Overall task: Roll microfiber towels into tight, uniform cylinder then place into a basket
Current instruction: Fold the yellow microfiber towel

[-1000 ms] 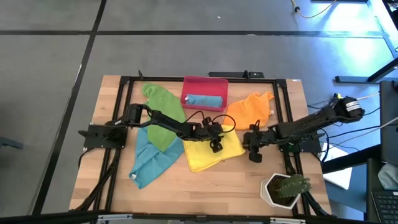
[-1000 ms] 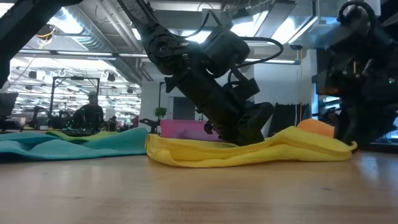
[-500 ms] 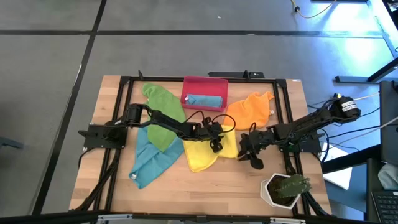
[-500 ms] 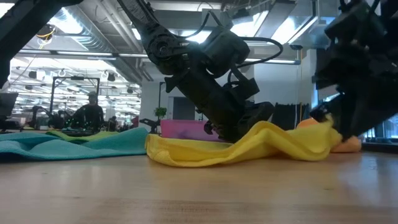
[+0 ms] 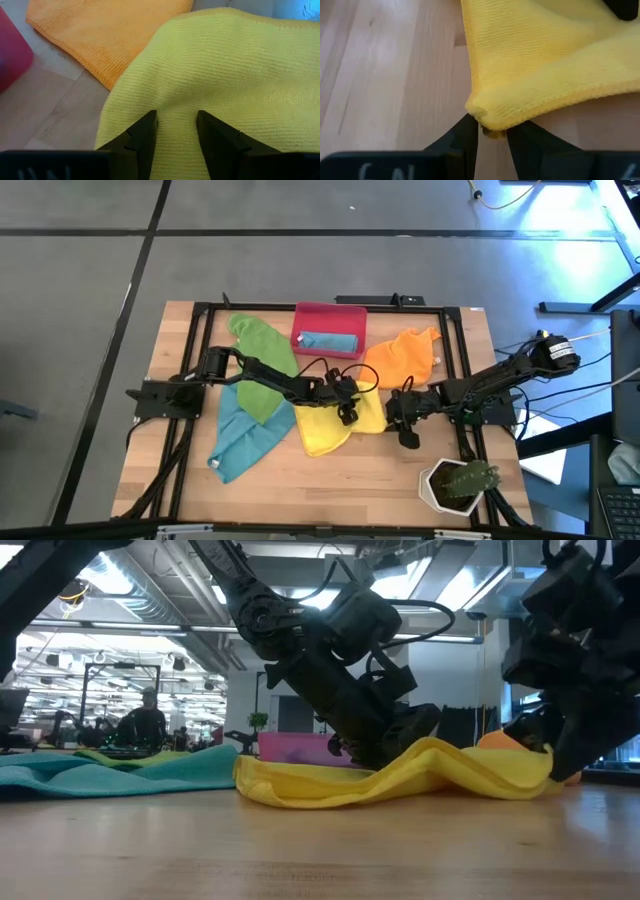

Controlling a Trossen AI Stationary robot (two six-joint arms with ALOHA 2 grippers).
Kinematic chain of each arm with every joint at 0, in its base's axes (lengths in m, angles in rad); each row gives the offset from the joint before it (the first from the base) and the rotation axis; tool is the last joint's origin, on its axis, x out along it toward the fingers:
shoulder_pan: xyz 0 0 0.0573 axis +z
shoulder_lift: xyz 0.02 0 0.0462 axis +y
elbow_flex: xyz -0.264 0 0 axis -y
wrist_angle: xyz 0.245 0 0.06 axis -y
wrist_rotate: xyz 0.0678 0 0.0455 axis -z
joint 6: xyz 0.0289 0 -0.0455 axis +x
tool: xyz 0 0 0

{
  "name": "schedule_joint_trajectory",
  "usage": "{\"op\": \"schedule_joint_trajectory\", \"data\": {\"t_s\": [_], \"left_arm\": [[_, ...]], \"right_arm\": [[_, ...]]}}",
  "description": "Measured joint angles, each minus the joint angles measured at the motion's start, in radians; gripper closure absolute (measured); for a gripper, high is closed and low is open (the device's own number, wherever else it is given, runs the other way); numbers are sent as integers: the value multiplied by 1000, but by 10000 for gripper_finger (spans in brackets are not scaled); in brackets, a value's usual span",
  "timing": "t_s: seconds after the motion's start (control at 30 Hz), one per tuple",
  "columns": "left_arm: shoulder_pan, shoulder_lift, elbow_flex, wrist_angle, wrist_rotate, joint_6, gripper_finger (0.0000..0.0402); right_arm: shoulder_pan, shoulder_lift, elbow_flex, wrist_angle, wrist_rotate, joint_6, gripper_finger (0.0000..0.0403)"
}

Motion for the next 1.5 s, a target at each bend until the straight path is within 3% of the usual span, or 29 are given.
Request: {"op": "schedule_joint_trajectory", "data": {"t_s": [0.5, 0.77, 0.93, 1.1, 1.33, 1.5], "left_arm": [[0, 0, 0, 0, 0, -1, 264], [1, 0, 0, 0, 0, -1, 264], [3, 0, 0, -2, 0, 0, 264], [3, 0, 1, -2, 20, 6, 264], [-3, 0, 1, -5, 59, 62, 264], [-15, -1, 1, -20, 34, 129, 264]], "right_arm": [[0, 78, 4, 3, 30, -79, 307], [-1, 86, 22, -7, 12, -73, 390], [0, 89, 73, -7, -157, 44, 388], [-5, 49, 94, 119, -278, 195, 397], [-38, -60, 93, 145, -297, 391, 399], [-67, -100, 97, -41, -252, 450, 398]]}}
